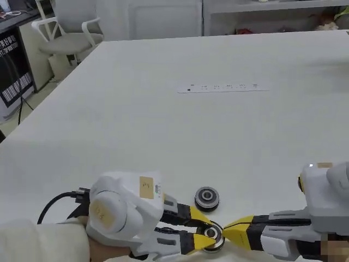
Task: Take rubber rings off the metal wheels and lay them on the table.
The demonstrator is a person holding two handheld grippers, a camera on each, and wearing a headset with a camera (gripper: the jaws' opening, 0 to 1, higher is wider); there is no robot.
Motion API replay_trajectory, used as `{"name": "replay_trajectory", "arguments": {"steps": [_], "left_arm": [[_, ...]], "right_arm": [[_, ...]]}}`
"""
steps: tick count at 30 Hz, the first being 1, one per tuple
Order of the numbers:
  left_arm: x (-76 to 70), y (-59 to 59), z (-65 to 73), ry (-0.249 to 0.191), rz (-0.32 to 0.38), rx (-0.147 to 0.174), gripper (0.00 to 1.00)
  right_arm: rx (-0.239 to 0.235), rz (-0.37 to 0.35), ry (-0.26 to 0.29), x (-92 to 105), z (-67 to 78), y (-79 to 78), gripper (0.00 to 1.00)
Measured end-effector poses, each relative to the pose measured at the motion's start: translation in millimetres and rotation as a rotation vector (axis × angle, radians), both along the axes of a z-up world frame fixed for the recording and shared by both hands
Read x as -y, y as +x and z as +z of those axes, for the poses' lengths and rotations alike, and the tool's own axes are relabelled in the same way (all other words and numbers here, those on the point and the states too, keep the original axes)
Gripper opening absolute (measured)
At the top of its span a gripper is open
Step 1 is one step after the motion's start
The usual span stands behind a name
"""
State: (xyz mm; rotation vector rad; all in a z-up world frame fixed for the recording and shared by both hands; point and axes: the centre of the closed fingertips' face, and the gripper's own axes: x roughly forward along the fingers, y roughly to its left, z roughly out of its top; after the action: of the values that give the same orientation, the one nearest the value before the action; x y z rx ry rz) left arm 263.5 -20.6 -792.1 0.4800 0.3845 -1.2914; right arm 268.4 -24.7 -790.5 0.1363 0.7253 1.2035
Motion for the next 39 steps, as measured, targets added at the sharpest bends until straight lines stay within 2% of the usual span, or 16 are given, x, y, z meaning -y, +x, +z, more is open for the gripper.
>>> {"name": "replay_trajectory", "arguments": {"steps": [7, 10, 14, 19, 22, 28, 31, 34, 37, 39], "left_arm": [[0.3, -2.9, 2.3, -0.009, -0.015, -0.026, 0.17], [1.2, -5.6, 2.7, 0.01, -0.038, -0.011, 0.19], [2.8, -7.7, 12.5, -0.026, -0.038, -0.032, 0.22], [0.2, -10.4, 21.2, -0.026, -0.051, -0.04, 0.27], [-1.3, -9.5, 28.4, -0.024, -0.053, -0.034, 0.31], [-7.8, -11.2, 44.1, -0.051, -0.037, -0.056, 0.41], [-15.1, -12.3, 51.3, -0.041, -0.035, -0.027, 0.46], [-22.6, -12.4, 59.5, -0.043, -0.032, -0.008, 0.44], [-29.0, -11.9, 69.9, -0.08, -0.004, -0.018, 0.46], [-34.9, -12.7, 72.2, -0.085, 0.016, -0.027, 0.51]], "right_arm": [[-0.008, 0.0, -0.011, 0.9, -1.4, 1.1, 0.0], [-0.021, -0.001, -0.015, 1.6, 2.0, 0.8, 0.0], [-0.015, -0.005, -0.032, 2.1, 4.4, 0.0, 0.0], [-0.01, -0.013, -0.055, 5.0, 7.3, 0.0, 0.0], [-0.005, -0.02, -0.061, 7.9, 14.5, -1.7, 0.0], [0.004, -0.067, -0.05, 16.5, 27.6, 1.5, 0.0], [0.009, -0.085, -0.049, 20.0, 34.3, 0.1, 0.0], [0.02, -0.1, -0.051, 21.3, 40.8, -1.0, 0.0], [0.026, -0.11, -0.05, 21.6, 46.9, -2.2, 0.0], [0.031, -0.117, -0.049, 21.9, 50.3, -2.6, 0.0]]}}
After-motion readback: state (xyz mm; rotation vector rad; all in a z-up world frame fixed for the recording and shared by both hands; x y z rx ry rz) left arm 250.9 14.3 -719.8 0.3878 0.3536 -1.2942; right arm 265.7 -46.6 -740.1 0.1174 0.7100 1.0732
